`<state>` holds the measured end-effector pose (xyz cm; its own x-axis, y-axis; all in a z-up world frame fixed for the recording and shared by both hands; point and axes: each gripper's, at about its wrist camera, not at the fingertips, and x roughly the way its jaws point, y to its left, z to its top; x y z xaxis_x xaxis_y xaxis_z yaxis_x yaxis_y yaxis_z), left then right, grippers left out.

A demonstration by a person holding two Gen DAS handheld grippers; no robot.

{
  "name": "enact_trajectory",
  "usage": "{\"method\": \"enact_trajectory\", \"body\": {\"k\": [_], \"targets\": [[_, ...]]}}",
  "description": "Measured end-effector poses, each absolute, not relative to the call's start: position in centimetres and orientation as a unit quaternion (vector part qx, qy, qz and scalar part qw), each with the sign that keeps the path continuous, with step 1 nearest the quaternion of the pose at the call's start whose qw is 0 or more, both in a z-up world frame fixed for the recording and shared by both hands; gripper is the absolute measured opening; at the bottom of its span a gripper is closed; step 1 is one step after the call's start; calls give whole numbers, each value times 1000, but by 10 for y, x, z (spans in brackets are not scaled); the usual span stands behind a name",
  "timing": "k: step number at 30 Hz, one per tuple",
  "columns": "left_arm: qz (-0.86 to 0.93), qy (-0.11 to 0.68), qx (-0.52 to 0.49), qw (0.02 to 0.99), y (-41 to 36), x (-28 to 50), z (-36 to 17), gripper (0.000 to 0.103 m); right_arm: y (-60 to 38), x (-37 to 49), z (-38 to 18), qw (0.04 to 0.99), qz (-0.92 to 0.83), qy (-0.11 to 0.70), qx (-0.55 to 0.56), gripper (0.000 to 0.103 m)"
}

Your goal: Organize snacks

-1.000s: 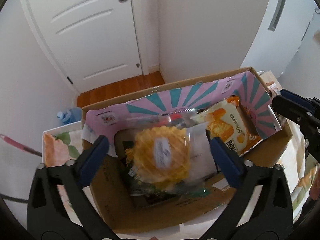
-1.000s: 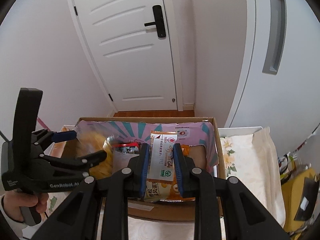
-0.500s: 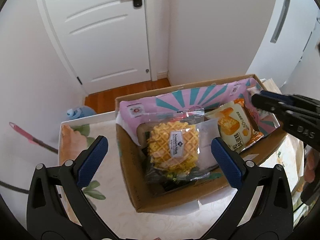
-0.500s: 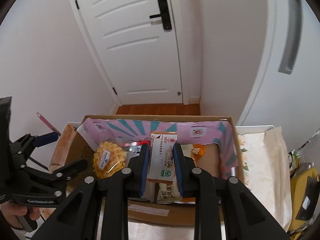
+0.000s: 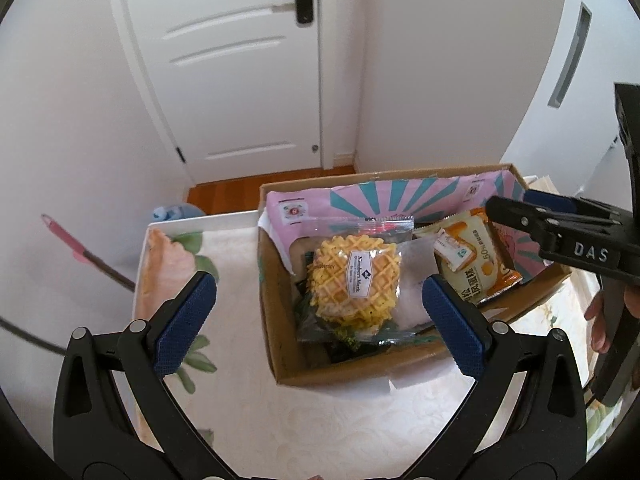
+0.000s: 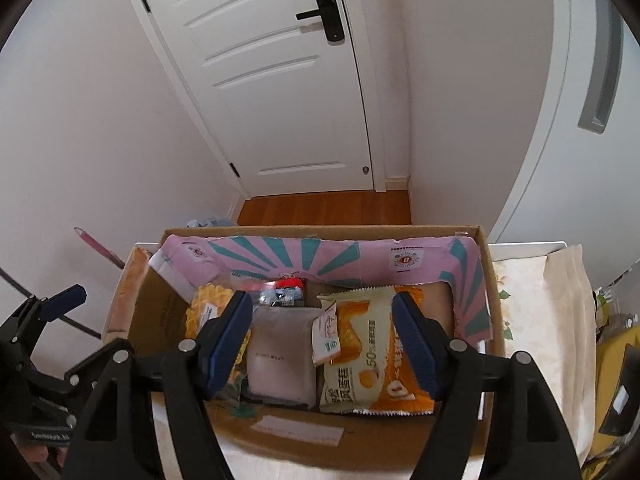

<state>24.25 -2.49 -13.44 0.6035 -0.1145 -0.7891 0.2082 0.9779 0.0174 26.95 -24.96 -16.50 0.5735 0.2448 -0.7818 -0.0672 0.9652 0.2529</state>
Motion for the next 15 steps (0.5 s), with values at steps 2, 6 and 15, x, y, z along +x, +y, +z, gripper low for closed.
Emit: {"method": "enact_trajectory", "body": {"k": [2,6,15], "targets": [[-84,431,49,897,-25,234,-127,102,-251,261,-159,884,91,448,93,68],[-71,418,41,905,-26,213,-110,102,-254,236,-140,895,97,428,74,68],[-50,348,9,936,-37,150,-52,102,-267,166,-85,925,98,366,30,68]]}}
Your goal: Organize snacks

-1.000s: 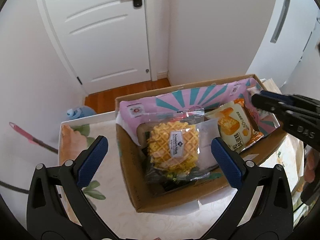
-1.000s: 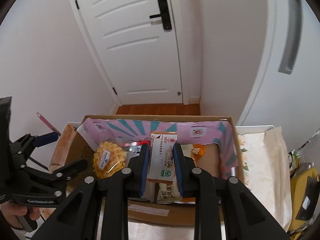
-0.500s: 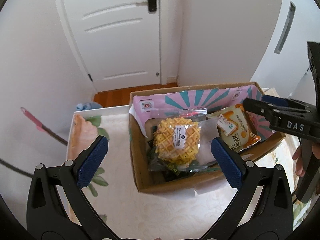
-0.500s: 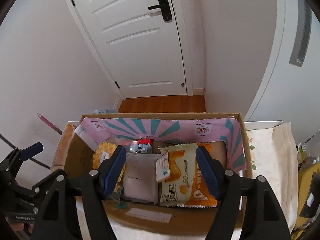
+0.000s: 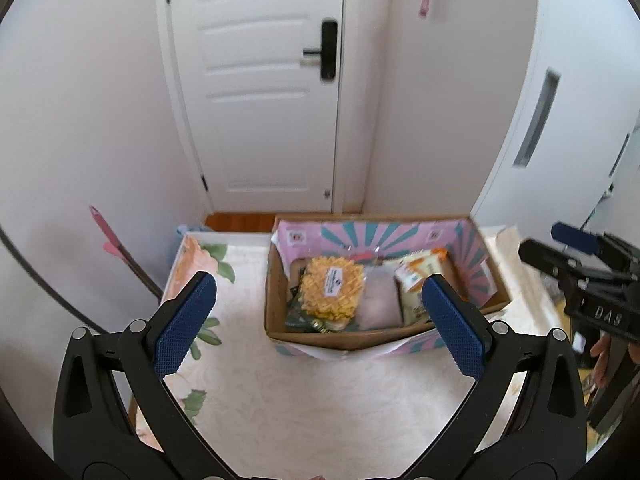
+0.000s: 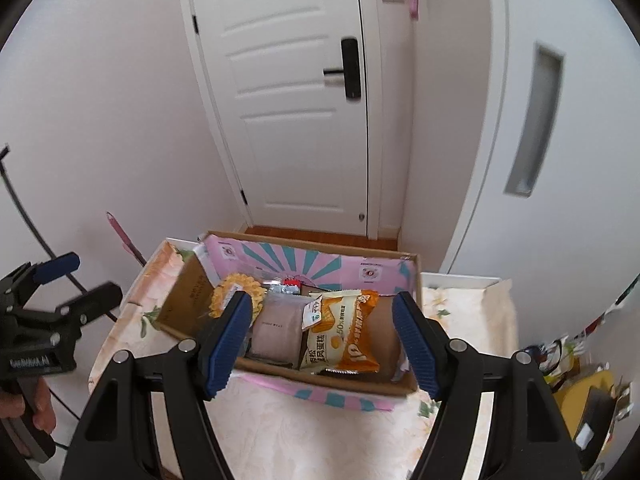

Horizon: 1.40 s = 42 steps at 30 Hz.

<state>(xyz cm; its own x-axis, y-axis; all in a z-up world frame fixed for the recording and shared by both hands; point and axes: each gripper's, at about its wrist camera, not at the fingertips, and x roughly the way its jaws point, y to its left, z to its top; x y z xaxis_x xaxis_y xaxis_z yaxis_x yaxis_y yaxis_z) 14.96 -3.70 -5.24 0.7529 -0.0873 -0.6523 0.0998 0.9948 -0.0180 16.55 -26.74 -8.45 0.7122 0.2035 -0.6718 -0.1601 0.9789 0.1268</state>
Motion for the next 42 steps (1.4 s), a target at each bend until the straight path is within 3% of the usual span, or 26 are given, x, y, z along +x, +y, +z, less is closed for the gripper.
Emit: {"method": "enact_trajectory", "body": {"k": [1,2,4,9,42], "targets": [[-47,337,9,940,-40,143,-47,102,-269,159,-80,927,99,360,29,71],[-43,327,9,944,-43,135,-41,102,-271,151,-75,930,99,354,28,84],[-36,308,11,951,-50,121,-32,102,-277,135,-65,935,96,339,30,98],[-26,266,30,963,-63,93,-16,102,-286,110,-49,944,81,317,43,102],[-48,255,22,965,-59,61,-4,102,-280,60,-24,959,-3,280,47,102]]}}
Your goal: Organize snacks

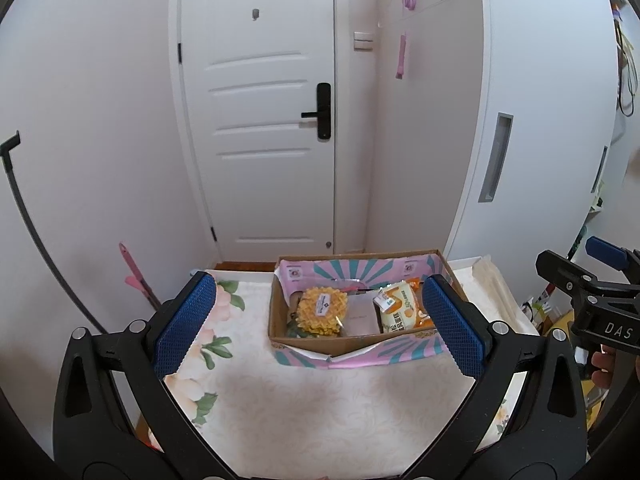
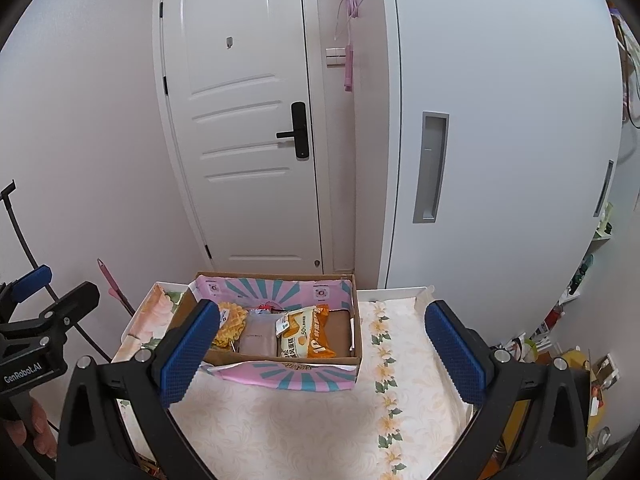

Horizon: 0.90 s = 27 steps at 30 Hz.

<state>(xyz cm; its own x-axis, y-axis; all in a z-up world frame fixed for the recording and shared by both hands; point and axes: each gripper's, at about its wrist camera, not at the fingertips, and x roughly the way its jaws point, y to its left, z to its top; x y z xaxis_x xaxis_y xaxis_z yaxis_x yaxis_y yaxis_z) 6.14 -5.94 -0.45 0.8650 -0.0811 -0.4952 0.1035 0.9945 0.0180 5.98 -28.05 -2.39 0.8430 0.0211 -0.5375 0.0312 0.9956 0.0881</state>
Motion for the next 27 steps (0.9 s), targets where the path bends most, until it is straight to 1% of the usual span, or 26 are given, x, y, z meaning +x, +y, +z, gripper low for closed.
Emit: {"method": "enact_trajectory", "body": {"k": [27], "targets": [[-48,250,22,967,-58,61,-4,102,-277,60,-23,959,-7,279,42,102]]}}
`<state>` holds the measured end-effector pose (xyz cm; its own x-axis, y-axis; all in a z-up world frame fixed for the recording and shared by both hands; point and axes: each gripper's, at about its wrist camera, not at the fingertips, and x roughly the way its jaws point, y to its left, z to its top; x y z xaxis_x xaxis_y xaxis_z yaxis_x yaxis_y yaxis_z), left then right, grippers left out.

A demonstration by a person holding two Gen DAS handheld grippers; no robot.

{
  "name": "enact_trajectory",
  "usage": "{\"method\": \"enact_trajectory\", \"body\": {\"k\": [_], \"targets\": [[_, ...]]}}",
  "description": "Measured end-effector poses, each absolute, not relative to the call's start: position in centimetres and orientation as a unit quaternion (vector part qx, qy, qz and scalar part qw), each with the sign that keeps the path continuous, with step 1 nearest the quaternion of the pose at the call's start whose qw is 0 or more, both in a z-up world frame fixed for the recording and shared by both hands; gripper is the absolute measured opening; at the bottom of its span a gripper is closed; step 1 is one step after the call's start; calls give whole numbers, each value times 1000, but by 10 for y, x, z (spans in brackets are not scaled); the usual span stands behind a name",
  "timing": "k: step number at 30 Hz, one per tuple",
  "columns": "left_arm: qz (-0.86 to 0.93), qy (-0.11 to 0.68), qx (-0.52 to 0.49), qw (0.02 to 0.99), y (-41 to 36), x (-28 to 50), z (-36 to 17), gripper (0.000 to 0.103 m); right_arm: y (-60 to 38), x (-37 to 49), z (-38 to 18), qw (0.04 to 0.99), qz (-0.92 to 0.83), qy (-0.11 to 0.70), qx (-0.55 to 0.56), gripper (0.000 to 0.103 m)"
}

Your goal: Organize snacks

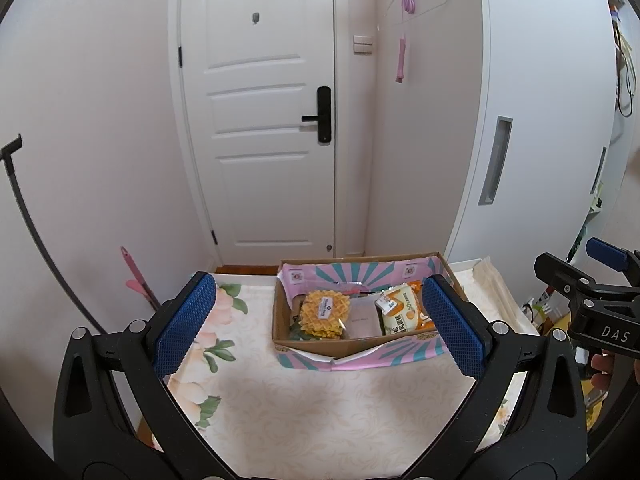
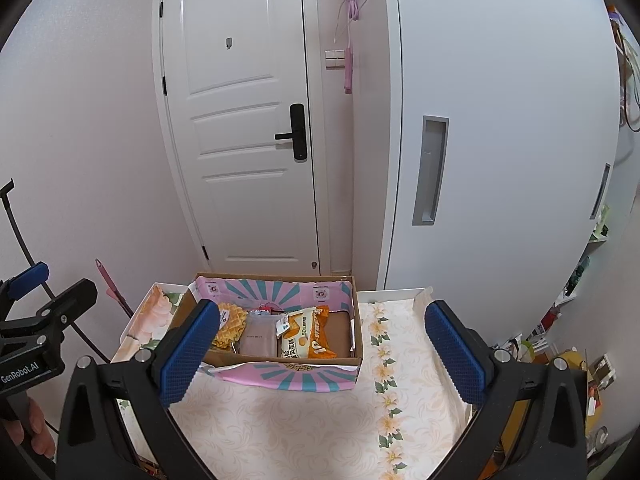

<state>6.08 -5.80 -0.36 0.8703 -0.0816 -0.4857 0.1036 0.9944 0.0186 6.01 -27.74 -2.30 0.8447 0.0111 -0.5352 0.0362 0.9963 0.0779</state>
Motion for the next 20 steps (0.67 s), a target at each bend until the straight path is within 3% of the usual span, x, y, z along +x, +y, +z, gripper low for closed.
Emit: {"method": "enact_trajectory", "body": {"k": [20], "targets": [[-32,237,30,971,-52,65,-4,102,-275,66,-28,956,-13,289,46,102]]}}
